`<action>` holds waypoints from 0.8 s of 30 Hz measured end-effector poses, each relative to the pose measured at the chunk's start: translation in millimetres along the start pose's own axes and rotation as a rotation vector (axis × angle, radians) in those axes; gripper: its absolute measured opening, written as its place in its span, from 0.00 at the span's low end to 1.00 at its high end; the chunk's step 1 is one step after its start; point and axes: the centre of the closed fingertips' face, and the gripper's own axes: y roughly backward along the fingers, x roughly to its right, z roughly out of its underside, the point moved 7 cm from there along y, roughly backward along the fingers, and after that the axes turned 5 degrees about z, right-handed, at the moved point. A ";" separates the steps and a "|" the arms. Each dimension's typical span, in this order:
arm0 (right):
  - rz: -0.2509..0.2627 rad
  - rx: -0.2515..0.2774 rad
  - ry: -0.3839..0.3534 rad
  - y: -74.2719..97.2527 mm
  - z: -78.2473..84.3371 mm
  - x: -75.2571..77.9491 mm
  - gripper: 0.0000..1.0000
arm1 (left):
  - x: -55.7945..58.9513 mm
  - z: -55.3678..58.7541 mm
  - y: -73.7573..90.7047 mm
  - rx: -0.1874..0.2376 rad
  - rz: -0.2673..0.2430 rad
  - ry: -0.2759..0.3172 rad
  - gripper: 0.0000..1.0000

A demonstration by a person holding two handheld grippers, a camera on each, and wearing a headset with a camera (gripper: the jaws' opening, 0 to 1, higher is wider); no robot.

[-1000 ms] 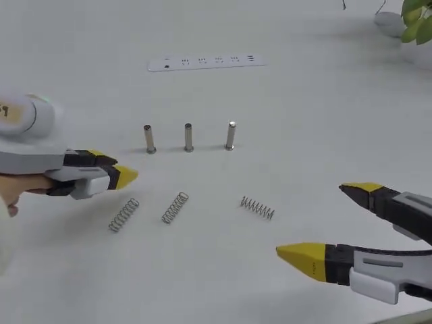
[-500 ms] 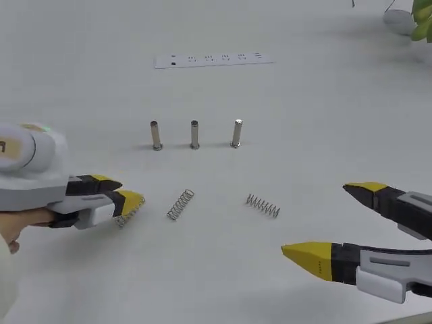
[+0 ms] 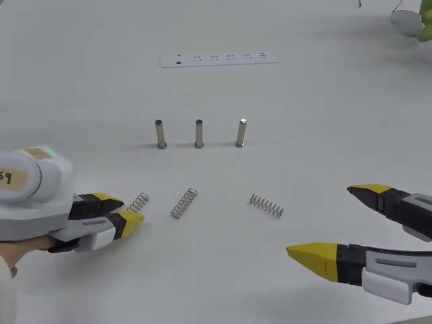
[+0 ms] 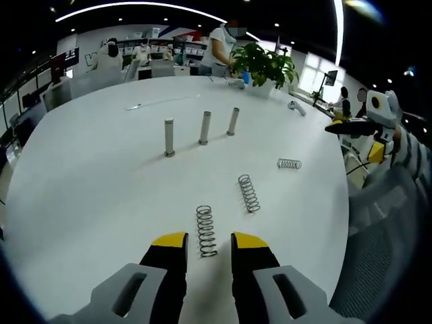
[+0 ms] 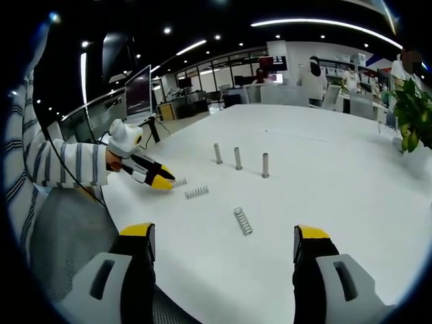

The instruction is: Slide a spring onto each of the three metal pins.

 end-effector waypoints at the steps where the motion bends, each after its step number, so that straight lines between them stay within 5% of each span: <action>1: -0.001 0.000 0.000 0.0 0.1 -0.3 0.83 | -0.7 0.6 0.5 -0.004 -0.010 -0.009 0.17; 24: 0.000 -0.001 0.018 1.0 -0.5 1.1 0.77 | 3.2 9.5 0.5 -0.011 -0.041 -0.073 0.04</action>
